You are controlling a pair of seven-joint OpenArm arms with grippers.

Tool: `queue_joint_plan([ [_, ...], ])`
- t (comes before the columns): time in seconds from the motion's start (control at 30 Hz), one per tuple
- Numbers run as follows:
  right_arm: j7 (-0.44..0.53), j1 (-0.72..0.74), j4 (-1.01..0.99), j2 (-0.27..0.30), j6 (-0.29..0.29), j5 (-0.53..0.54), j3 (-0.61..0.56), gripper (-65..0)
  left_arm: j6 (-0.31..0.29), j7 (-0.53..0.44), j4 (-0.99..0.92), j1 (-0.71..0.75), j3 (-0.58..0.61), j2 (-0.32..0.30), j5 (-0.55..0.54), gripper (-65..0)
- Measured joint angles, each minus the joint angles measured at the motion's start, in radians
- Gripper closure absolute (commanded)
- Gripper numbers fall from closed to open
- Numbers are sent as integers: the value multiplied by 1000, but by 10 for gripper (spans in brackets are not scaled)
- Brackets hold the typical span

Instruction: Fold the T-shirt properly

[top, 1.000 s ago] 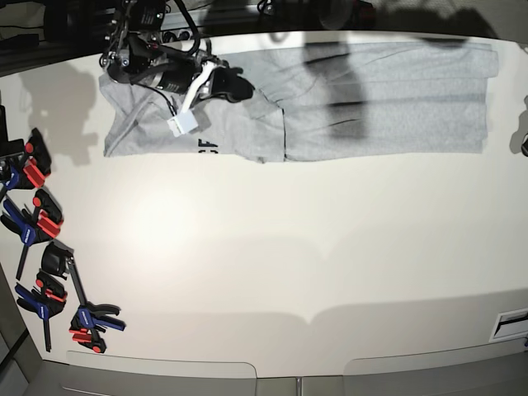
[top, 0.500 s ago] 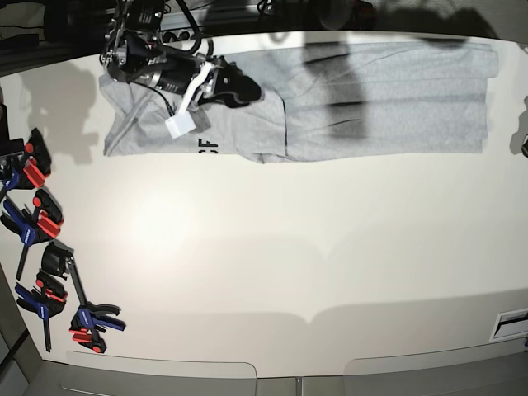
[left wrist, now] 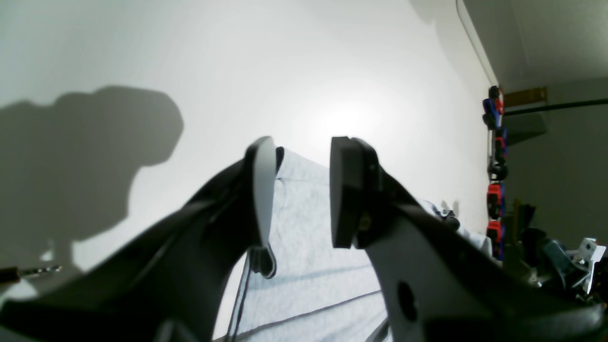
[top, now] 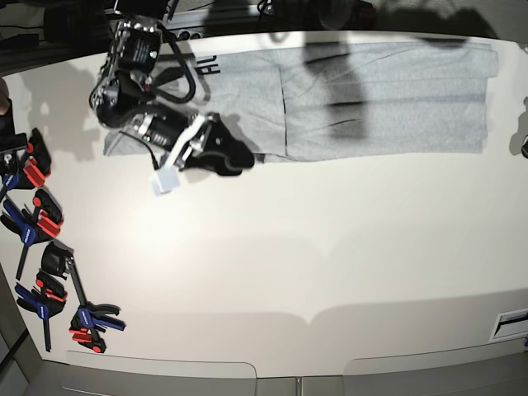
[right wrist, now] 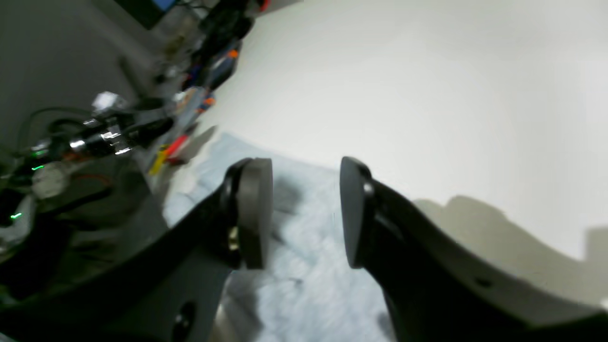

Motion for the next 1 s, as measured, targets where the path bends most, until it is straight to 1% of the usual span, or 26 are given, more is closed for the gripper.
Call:
queue_joint_plan([
  [0.1, 30, 13, 0, 0, 0, -65, 0, -221, 0, -24, 0, 6, -36, 27, 10, -182],
  [0.13, 34, 12, 0, 0, 0, -67, 0, -221, 0, -23, 0, 16, -51, 40, 23, -191],
  [0.2, 30, 10, 0, 0, 0, -67, 0, -221, 0, -31, 0, 39, -89, 72, 49, -226],
  [0.27, 31, 9, 0, -8, 0, -71, 0, -221, 0, -69, 0, 78, -116, 105, 94, -264],
  [0.33, 26, 6, 0, -19, 0, -67, 0, -221, 0, -87, 0, 119, -131, 130, 109, -277],
  [0.47, 27, 4, 0, -49, 0, -67, 0, -221, 0, -102, 0, 177, -134, 155, 109, -281],
  [0.6, 27, 4, 0, -72, 0, -66, 0, -221, 0, -102, 0, 200, -135, 182, 112, -281],
  [0.8, 24, 4, 0, -77, 0, -66, 0, -221, -4, -122, 3, 200, -135, 249, 109, -280],
  [0.83, 24, 4, 0, -77, 0, -66, 0, -221, -12, -128, 3, 200, -136, 260, 111, -280],
  [1.0, 23, 4, 0, -77, 0, -67, 0, -221, -19, -137, 10, 200, -142, 285, 114, -280],
])
